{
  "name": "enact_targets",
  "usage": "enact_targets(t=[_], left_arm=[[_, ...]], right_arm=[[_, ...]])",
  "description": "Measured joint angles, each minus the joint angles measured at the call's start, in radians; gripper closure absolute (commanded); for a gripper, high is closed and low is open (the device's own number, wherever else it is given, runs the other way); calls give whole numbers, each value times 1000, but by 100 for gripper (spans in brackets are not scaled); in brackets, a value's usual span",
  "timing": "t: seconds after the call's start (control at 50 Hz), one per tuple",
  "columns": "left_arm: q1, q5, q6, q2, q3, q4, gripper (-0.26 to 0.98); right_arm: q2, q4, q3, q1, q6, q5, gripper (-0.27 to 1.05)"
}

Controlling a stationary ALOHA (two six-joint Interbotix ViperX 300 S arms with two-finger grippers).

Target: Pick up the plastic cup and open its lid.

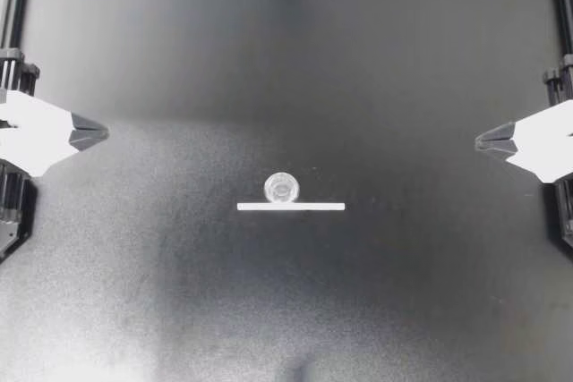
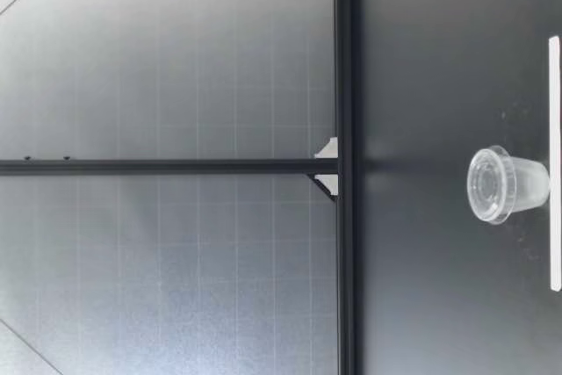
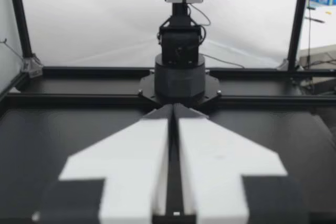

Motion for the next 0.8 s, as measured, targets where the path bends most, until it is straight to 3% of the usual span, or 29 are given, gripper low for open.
enact_targets(t=[0.36, 0.64, 0.8], left_arm=[[6, -55, 8, 117, 89, 0, 89], [63, -57, 2, 322, 106, -11, 89], [67, -72, 3, 439, 91, -23, 79]], right_arm=[[58, 0, 14, 0, -6, -129, 97], [359, 0, -57, -9, -6, -198, 97], [531, 0, -117, -15, -6, -207, 97]])
